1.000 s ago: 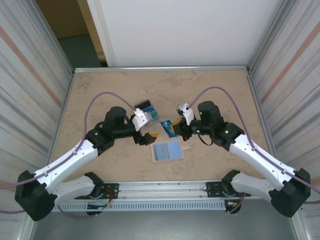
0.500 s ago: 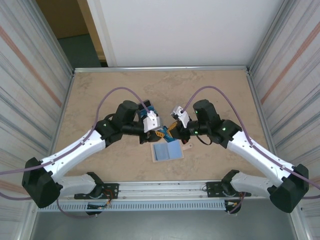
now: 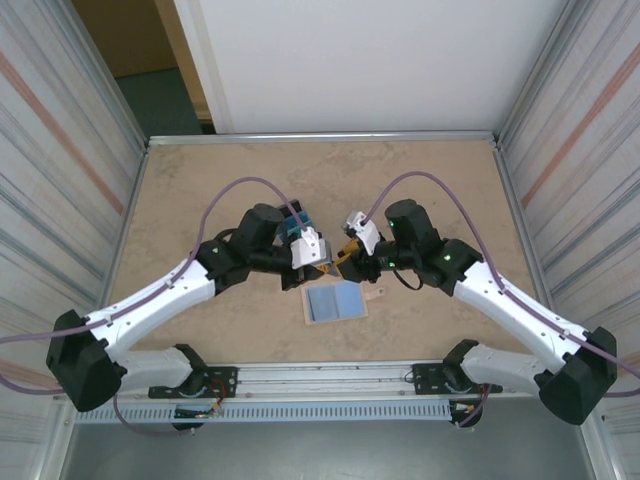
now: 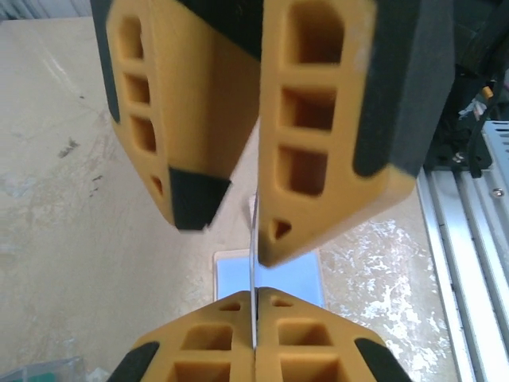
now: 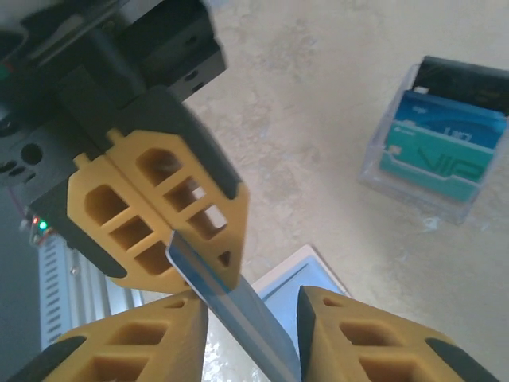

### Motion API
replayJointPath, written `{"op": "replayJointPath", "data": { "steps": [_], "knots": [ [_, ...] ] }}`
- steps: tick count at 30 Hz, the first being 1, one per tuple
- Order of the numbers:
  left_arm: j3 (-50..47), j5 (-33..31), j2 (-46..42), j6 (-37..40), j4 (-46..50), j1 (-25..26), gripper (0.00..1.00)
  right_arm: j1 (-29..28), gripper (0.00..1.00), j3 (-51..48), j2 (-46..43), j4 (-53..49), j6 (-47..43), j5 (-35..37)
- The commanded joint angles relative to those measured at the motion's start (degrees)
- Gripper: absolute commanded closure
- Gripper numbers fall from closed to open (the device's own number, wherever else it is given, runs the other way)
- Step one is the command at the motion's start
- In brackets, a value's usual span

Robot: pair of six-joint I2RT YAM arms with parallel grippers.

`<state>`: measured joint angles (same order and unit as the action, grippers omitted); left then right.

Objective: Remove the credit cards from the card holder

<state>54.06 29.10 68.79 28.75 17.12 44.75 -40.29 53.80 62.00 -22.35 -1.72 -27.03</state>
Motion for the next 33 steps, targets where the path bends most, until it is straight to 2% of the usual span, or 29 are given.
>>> {"op": "replayJointPath", "data": {
  "steps": [1, 8, 10, 17, 22, 26, 29, 33],
  "knots": [
    [-3.2, -5.7, -4.3, -3.2, -3.8, 0.2, 1.0, 1.6, 0.6, -2.2, -3.6, 4.7, 3.8, 3.0],
    [-13.7, -20.2, -15.8, -15.9, -17.3, 0.2, 1.0, 3.9, 0.43, -9.0, -10.1, 15.1, 14.1, 5.2],
    [-15.8, -23.4, -18.4, -19.2, -19.8, 0.2, 1.0, 4.0, 0.4, -10.5, -11.0, 17.5, 16.7, 6.3],
    [-21.2, -31.4, -24.5, -28.4, -25.8, 0.2, 1.0, 4.2, 0.15, -16.5, -12.1, 28.4, 26.6, 7.8],
    [-22.4, -31.2, -25.4, -32.9, -28.4, -0.2, 1.0, 4.3, 0.0, -19.4, -10.8, 35.6, 32.1, 5.9],
    [-23.4, -29.3, -25.1, -36.9, -31.6, -0.9, 1.0, 4.2, 0.01, -21.0, -9.1, 41.6, 35.1, 3.4],
    [-23.8, -25.4, -24.1, -40.6, -34.8, -1.8, 1.0, 4.2, 0.0, -20.5, -7.4, 43.7, 35.9, 1.2],
    [-23.9, -20.7, -22.4, -43.9, -38.4, -1.9, 1.0, 4.1, 0.07, -18.7, -3.4, 47.0, 36.6, -4.6]
  ]
}}
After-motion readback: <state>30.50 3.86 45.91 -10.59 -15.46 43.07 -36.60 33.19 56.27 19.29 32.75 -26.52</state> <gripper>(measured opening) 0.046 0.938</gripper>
